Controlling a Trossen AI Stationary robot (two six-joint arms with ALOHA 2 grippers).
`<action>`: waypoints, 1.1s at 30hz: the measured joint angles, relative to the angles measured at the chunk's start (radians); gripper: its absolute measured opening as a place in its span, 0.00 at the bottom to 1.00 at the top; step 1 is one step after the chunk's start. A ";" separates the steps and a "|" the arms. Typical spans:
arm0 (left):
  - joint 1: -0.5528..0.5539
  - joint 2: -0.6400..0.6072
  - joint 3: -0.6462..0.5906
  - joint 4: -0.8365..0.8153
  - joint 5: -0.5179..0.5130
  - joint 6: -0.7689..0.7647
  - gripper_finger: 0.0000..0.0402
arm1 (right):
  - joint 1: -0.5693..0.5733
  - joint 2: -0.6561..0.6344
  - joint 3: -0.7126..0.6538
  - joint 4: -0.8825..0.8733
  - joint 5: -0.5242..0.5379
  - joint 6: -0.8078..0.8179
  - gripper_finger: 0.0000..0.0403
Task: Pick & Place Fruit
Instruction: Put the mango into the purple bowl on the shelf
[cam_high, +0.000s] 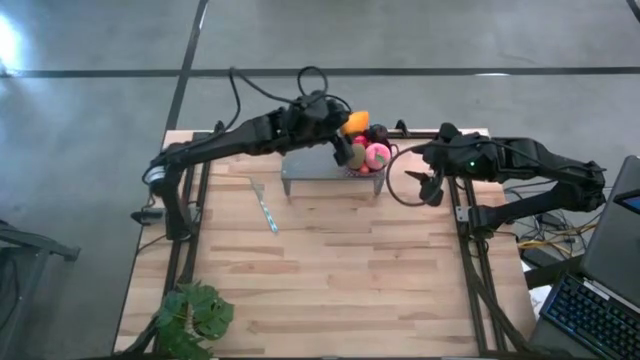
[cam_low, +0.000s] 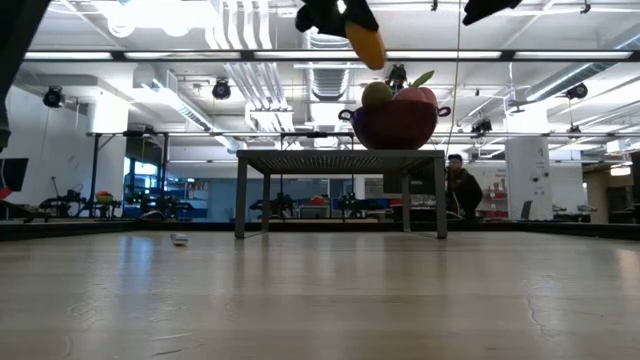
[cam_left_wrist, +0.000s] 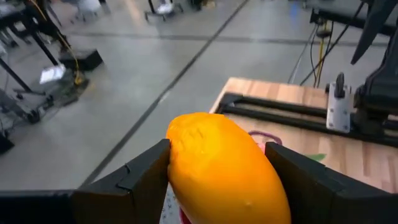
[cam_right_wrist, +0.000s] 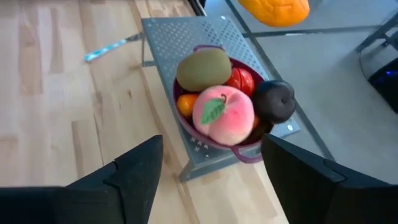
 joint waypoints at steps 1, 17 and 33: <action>0.000 0.019 0.033 -0.036 0.000 -0.006 0.63 | 0.000 -0.002 -0.008 0.000 0.010 0.001 0.65; 0.013 0.206 0.252 -0.170 -0.003 -0.053 0.63 | 0.000 -0.056 -0.093 -0.026 0.093 0.051 0.55; 0.010 0.252 0.252 -0.166 -0.065 -0.169 0.63 | 0.000 -0.099 -0.107 -0.011 0.137 0.048 0.61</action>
